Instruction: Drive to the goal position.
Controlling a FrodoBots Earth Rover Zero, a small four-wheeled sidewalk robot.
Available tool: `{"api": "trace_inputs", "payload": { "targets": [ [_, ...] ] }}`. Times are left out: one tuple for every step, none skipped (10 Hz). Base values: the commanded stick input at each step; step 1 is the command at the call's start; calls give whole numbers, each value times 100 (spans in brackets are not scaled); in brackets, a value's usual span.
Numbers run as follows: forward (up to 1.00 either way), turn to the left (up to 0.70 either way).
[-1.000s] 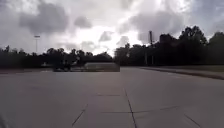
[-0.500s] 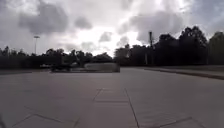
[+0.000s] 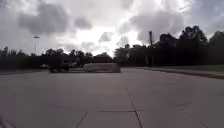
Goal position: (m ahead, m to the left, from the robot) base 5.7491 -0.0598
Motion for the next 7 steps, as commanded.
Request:
{"api": "trace_inputs", "payload": {
  "targets": [
    [70,-35],
    [70,-35],
    [70,-14],
    [70,0],
    [70,0],
    [70,0],
    [70,0]
  ]
}}
